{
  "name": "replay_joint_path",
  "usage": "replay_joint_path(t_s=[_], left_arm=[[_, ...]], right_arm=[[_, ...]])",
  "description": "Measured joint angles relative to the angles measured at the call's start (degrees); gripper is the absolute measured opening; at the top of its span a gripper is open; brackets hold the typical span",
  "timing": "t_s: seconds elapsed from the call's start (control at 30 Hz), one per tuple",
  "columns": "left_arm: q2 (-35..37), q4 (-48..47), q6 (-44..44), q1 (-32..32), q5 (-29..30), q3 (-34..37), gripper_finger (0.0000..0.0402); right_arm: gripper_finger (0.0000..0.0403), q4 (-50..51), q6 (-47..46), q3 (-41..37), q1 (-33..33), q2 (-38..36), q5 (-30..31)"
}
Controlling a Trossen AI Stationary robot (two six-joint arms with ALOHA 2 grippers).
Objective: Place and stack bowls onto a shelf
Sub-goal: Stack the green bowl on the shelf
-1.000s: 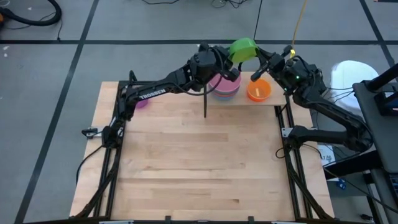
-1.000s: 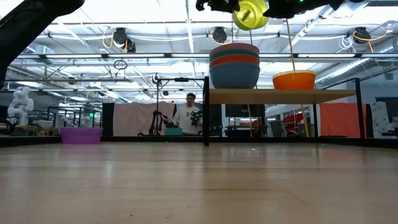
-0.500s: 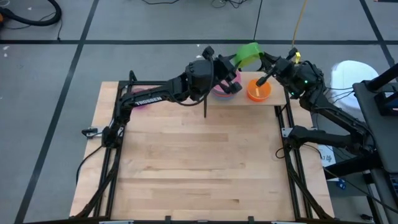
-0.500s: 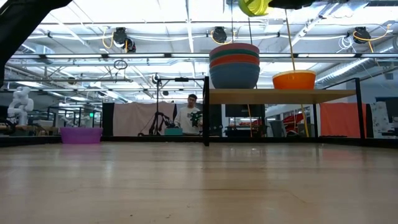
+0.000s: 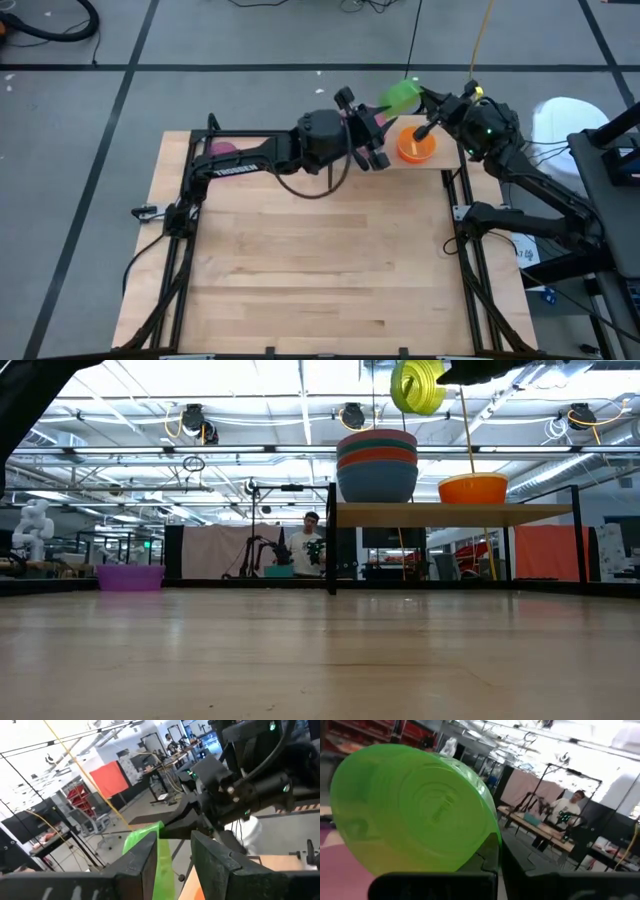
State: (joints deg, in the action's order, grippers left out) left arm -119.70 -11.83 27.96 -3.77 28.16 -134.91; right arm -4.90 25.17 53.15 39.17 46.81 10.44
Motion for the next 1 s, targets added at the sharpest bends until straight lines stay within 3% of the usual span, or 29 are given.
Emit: replay_joint_path(t_s=[0.1, 0.27, 0.57, 0.73, 1.0], left_arm=[[0.7, -1.8, 1.5, 0.4, 0.5, 0.0, 0.0124], [3.5, -4.3, -0.4, 0.7, 3.1, 0.0, 0.0124], [10.1, -15.3, -6.1, 0.5, 3.4, 0.0, 0.0124], [12.9, -22.5, -9.4, 0.5, 3.4, 0.0, 0.0124], [16.9, -30.9, -14.2, 0.6, 3.4, 0.1, 0.0124]], right_arm=[[0.0001, 8.2, 0.0, 2.7, 0.0, -1.2, -0.6], [0.0001, 31.5, -0.4, 14.6, 0.0, -0.8, -3.1], [0.0001, 66.6, -9.8, 38.1, 1.1, 8.2, -2.7], [0.0, 76.1, -10.9, 44.0, 3.3, 14.3, -2.8], [0.0, 90.1, -14.4, 46.9, 9.3, 24.5, -3.1]])
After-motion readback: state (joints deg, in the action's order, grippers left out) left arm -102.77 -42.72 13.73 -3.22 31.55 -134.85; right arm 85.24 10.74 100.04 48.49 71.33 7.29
